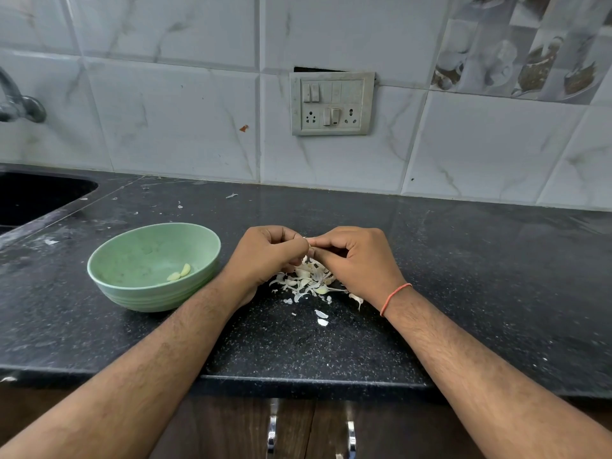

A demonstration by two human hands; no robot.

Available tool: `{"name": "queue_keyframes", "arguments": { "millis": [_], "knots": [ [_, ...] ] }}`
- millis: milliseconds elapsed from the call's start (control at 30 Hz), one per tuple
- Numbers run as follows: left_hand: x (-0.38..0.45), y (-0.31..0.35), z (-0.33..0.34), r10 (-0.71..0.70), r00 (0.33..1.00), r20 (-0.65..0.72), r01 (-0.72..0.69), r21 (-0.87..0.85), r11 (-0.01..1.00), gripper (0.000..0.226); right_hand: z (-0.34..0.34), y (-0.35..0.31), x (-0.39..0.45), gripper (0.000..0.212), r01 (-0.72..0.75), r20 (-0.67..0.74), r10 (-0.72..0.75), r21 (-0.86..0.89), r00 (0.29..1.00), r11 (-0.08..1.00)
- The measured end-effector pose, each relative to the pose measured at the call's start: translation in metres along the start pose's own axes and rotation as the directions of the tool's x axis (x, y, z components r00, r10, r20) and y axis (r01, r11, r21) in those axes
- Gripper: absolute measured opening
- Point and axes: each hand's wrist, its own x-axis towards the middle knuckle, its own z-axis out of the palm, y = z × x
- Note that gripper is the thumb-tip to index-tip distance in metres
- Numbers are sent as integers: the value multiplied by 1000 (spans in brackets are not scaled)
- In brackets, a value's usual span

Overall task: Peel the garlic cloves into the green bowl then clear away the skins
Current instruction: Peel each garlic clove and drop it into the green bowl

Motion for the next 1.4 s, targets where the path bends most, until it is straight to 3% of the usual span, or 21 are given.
{"name": "queue_keyframes", "arguments": {
  "millis": [400, 700, 1067, 1400],
  "knots": [
    [0, 0, -1, -4, 1000, -1, 4, -35, 999, 7, 0, -3, 0, 14, -23, 8, 23, 46, 1000, 999],
    [-1, 5, 1, -41, 999, -32, 38, -91, 995, 11, -1, -5, 1, 11, -194, 23, 193, 173, 981, 966],
    [-3, 5, 0, 26, 1000, -11, -27, -16, 1000, 9, -2, -5, 0, 12, -70, -69, 74, 56, 995, 996],
    [0, 0, -1, 59, 996, 61, -61, 23, 998, 19, -5, -6, -1, 10, -88, -34, 92, 108, 995, 990]
  ]
}}
